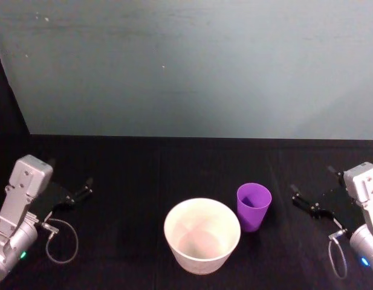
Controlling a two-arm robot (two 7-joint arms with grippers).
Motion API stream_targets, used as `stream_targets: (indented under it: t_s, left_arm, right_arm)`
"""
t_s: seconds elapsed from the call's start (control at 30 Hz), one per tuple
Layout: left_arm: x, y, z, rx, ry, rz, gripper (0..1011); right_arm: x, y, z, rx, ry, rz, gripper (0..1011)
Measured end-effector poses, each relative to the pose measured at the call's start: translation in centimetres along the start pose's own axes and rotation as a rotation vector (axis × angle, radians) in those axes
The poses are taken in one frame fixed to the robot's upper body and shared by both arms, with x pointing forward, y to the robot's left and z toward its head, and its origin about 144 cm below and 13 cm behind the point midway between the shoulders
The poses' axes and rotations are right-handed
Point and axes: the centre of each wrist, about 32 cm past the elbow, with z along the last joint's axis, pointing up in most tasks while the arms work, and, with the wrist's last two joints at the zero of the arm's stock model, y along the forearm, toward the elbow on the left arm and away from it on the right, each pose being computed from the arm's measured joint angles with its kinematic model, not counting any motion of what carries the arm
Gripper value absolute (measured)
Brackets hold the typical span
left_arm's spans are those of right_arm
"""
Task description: Pick up the cup and pour the mung beans from the cup into the bowl.
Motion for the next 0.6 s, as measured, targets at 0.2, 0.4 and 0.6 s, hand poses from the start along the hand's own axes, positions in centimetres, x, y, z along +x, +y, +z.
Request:
stream_targets:
  t_s: [0.2,0.4,0.6]
  left_arm:
    - [0.00,0.00,0.00,0.000,0.000,0.000,1003]
    - [0.00,0.00,0.00,0.000,0.000,0.000,1003]
    - [0.00,0.00,0.00,0.000,0.000,0.000,1003]
  right_arm:
    - [0.00,0.00,0.00,0.000,0.000,0.000,1003]
    - [0.00,0.00,0.00,0.000,0.000,0.000,1003]
    - [0.00,0.00,0.00,0.000,0.000,0.000,1003]
